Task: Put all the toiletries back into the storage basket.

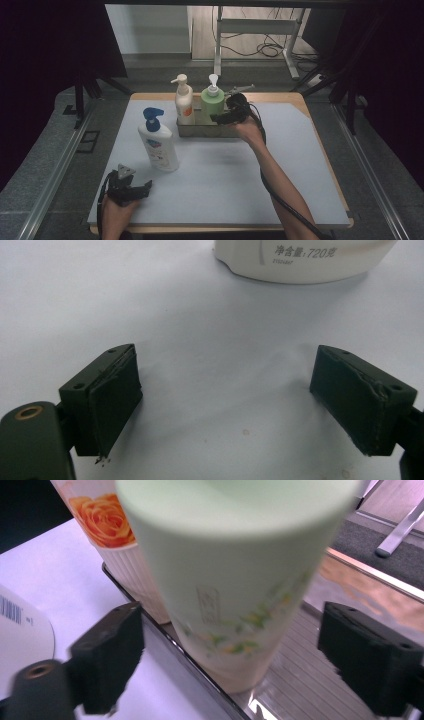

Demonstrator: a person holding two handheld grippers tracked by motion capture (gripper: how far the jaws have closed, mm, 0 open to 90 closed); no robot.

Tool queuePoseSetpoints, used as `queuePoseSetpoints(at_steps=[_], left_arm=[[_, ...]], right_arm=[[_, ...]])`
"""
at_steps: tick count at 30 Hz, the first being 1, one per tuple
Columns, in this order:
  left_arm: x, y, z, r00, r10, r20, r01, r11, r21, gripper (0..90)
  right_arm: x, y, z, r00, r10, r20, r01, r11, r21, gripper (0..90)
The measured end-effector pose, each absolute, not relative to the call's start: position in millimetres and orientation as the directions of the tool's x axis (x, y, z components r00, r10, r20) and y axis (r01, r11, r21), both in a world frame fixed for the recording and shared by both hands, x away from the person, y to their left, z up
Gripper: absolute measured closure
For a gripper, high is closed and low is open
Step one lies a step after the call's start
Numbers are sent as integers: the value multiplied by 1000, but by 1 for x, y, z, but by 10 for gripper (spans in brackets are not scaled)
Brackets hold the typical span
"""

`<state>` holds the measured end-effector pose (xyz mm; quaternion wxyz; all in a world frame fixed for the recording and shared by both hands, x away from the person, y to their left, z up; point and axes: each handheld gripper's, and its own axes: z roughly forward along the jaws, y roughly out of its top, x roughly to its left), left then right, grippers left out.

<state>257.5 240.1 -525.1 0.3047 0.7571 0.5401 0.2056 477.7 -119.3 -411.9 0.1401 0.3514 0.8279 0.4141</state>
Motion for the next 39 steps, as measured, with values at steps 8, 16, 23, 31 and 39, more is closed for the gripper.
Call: queuePoseSetpoints(at_steps=[8, 16, 23, 31, 39], left_arm=[[257, 240, -525, 332, 943, -18, 693, -231, 683, 124], [257, 240, -525, 331, 943, -17, 693, -231, 683, 124], [257, 240, -525, 332, 943, -17, 693, -231, 683, 124], [257, 240, -525, 332, 943, -17, 693, -231, 682, 124], [257, 240, -525, 332, 943, -17, 693, -231, 683, 124]], right_arm=[[475, -141, -417, -686, 723, 83, 500, 385, 776, 228], [473, -154, -424, -687, 722, 80, 504, 394, 768, 402], [473, -155, -430, -674, 737, 44, 506, 418, 754, 644], [482, -149, -441, -660, 750, 42, 525, 421, 740, 862], [493, -137, -450, -612, 790, 42, 570, 404, 715, 896]])
